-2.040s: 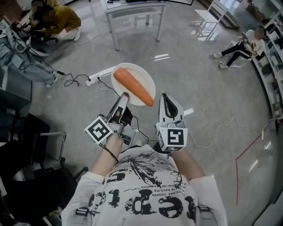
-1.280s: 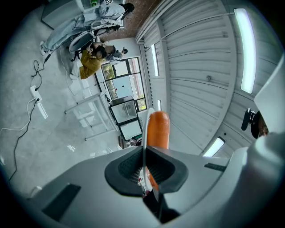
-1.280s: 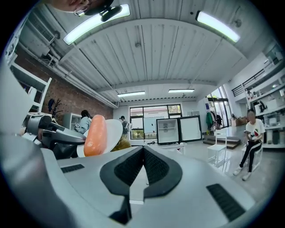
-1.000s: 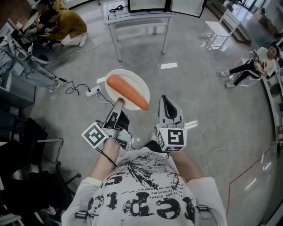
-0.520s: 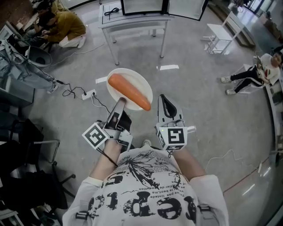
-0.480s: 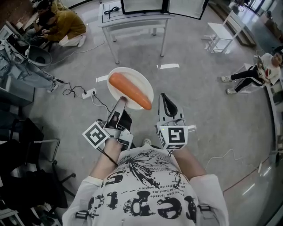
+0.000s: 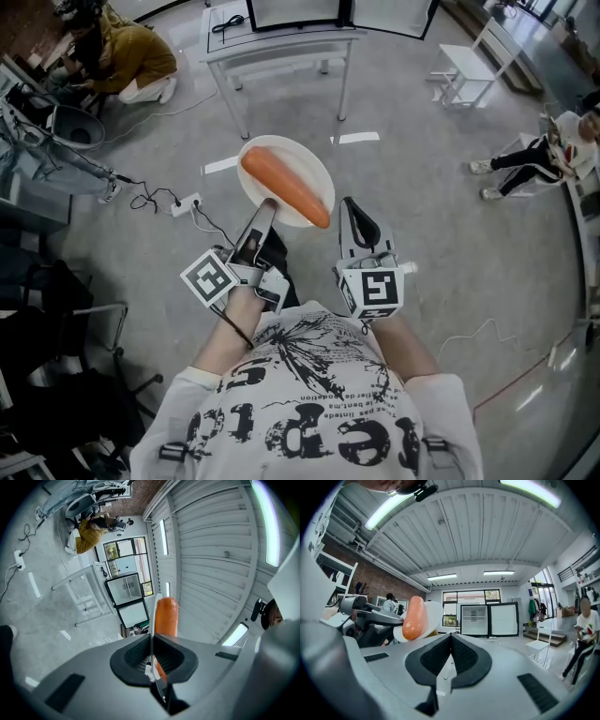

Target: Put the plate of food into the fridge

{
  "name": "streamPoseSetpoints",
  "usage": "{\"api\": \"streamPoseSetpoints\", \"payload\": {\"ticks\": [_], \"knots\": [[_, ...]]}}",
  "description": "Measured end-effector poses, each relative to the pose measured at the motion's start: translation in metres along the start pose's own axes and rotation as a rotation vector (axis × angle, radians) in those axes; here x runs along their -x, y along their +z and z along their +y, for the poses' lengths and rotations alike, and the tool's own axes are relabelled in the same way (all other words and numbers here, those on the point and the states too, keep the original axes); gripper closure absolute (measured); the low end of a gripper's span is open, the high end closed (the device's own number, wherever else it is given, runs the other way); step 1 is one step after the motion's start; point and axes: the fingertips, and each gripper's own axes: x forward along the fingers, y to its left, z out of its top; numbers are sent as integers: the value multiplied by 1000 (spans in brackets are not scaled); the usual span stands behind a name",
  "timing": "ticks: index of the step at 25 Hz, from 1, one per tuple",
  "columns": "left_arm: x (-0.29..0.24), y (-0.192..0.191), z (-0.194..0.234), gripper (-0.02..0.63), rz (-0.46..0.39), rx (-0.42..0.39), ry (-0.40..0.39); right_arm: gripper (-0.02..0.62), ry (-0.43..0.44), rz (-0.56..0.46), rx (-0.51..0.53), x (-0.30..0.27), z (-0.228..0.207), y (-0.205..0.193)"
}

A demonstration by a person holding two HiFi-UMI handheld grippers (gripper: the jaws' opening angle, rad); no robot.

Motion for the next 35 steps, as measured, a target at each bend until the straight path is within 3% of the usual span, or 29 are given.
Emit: {"api": "streamPoseSetpoints", "payload": {"ticks": [12, 17, 23, 31, 35], "knots": [[-86, 76, 38, 584, 48, 23, -20, 594, -47, -17, 53, -105, -26, 11], [-122, 131, 60, 584, 69, 33, -9, 594, -96, -19, 35, -172, -32, 20], [-179, 208, 93, 584, 93, 46, 0, 594, -160, -48, 96, -263, -40, 46], [-181, 208, 123, 584, 102, 71, 16, 594, -184, -21, 60, -277, -50, 15], [-212, 228, 138, 584, 84, 68, 35, 594, -157, -11, 37, -318, -66, 13]]}}
